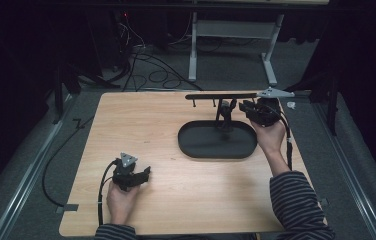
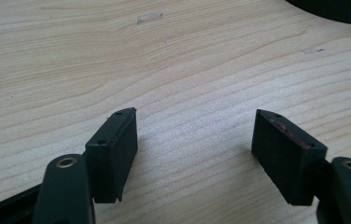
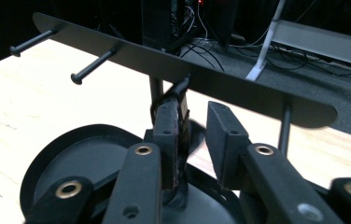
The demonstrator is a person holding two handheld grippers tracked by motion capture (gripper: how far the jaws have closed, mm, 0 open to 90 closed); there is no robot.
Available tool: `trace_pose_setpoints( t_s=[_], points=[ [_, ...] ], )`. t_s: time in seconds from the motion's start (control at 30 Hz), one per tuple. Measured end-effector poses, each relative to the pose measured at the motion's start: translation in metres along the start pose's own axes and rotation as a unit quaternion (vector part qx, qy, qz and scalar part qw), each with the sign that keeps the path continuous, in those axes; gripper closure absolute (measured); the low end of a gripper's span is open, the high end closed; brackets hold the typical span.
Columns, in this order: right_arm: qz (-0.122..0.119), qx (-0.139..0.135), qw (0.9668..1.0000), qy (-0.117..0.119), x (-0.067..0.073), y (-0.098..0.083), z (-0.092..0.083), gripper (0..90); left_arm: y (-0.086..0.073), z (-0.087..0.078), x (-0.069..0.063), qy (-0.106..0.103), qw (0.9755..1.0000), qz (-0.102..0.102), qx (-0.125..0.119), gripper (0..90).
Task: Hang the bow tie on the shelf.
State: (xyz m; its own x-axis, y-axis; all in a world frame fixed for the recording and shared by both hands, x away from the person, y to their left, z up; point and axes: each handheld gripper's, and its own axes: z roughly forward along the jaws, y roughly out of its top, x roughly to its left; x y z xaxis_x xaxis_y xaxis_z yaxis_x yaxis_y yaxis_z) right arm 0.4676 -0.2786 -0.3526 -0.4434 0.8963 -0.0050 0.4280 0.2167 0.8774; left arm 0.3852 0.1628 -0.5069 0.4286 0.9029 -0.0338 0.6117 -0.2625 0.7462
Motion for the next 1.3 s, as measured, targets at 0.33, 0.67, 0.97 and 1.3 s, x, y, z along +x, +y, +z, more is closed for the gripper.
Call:
trace_pose_setpoints(
  t_s=[0.33, 0.67, 0.97, 1.3],
  points=[
    [0.017, -0.011, 0.9997, 0.016, -0.007, -0.008, -0.015, 64.7, 0.0, 0.0, 0.0, 0.001, 1.0, 0.0, 0.0, 31.9],
    [0.022, -0.014, 0.9994, 0.023, -0.008, -0.019, -0.025, 58.5, 0.0, 0.0, -0.001, 0.003, 1.0, 0.002, -0.001, 32.0],
    [0.037, -0.021, 0.9987, 0.029, -0.013, -0.03, -0.038, 54.2, 0.0, 0.0, -0.001, 0.004, 1.0, 0.003, 0.0, 31.9],
    [0.049, -0.026, 0.9983, 0.021, -0.016, -0.042, -0.052, 50.5, 0.0, 0.0, -0.001, 0.003, 1.0, 0.003, -0.001, 31.7]
  ],
)
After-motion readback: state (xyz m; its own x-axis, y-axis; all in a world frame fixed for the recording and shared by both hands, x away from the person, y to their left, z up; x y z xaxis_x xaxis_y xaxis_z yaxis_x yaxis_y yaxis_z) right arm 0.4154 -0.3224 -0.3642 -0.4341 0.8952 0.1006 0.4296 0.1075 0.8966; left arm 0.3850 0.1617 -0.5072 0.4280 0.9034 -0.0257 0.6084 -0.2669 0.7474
